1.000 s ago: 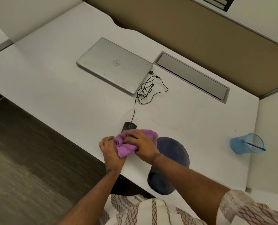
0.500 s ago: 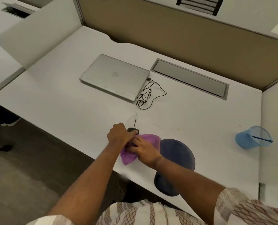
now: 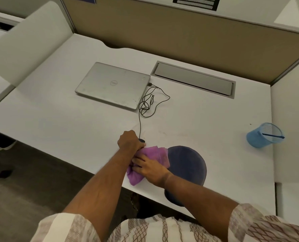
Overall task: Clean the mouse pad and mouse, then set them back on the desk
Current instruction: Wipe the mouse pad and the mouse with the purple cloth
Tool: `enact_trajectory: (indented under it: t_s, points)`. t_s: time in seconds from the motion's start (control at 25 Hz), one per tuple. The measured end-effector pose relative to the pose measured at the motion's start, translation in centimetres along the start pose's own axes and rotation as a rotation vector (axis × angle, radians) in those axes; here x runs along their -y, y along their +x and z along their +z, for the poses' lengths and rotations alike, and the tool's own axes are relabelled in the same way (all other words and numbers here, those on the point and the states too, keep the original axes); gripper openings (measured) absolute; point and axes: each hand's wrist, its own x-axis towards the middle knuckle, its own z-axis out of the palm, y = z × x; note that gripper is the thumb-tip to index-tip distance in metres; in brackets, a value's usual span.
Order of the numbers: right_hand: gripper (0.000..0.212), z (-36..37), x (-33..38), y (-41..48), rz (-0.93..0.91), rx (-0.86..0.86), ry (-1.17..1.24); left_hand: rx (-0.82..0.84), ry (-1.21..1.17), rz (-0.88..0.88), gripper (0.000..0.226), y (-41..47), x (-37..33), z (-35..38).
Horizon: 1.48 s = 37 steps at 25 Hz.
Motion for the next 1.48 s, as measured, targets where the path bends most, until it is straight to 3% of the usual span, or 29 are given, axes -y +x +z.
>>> enact_trajectory:
  t_s: [0.32, 0.4, 0.52, 0.6, 0.76, 0.96, 1.08, 1.2, 1.36, 1.48]
  points:
    - [0.048, 1.0, 0.7, -2.6, 0.124, 0.071, 0.263, 0.066, -0.034, -0.030, 0.074, 1.3, 0.3, 0.0]
    - [0.052, 0.2, 0.4, -3.1, 0.144, -0.009, 0.332, 0.075, -0.053, -0.039, 0.077, 1.7, 0.7, 0.1]
    - [0.058, -1.1, -0.1, -2.1, 0.411, -0.298, 0.470, 0.071, -0.069, -0.039, 0.081, 1.8, 1.1, -0.1]
    - [0.057, -1.3, 0.2, -0.7, 0.480, -0.330, 0.573, 0.070, -0.085, -0.046, 0.080, 1.8, 1.3, -0.1]
    - [0.066, 0.3, 1.4, 0.0, 0.370, -0.119, 0.465, 0.078, -0.086, -0.036, 0.076, 1.6, 1.3, -0.3]
    - [0.073, 1.2, 1.0, -1.7, 0.119, -0.022, 0.059, 0.083, -0.110, -0.056, 0.083, 2.4, 1.8, 0.0]
    - [0.068, 1.5, 1.3, -2.6, 0.126, 0.045, 0.076, 0.099, -0.128, -0.062, 0.084, 2.8, 2.2, 0.2]
    - [0.066, 1.4, 1.4, -3.4, 0.142, 0.038, 0.138, 0.097, -0.128, -0.062, 0.086, 2.9, 2.7, 0.5]
    - [0.080, 0.8, 1.9, -2.3, 0.057, -0.078, 0.054, 0.098, -0.117, -0.056, 0.090, 2.9, 2.6, 0.4]
    - [0.074, 0.6, 1.9, -1.4, 0.061, -0.030, 0.003, 0.071, -0.116, -0.029, 0.089, 2.0, 2.5, 0.1]
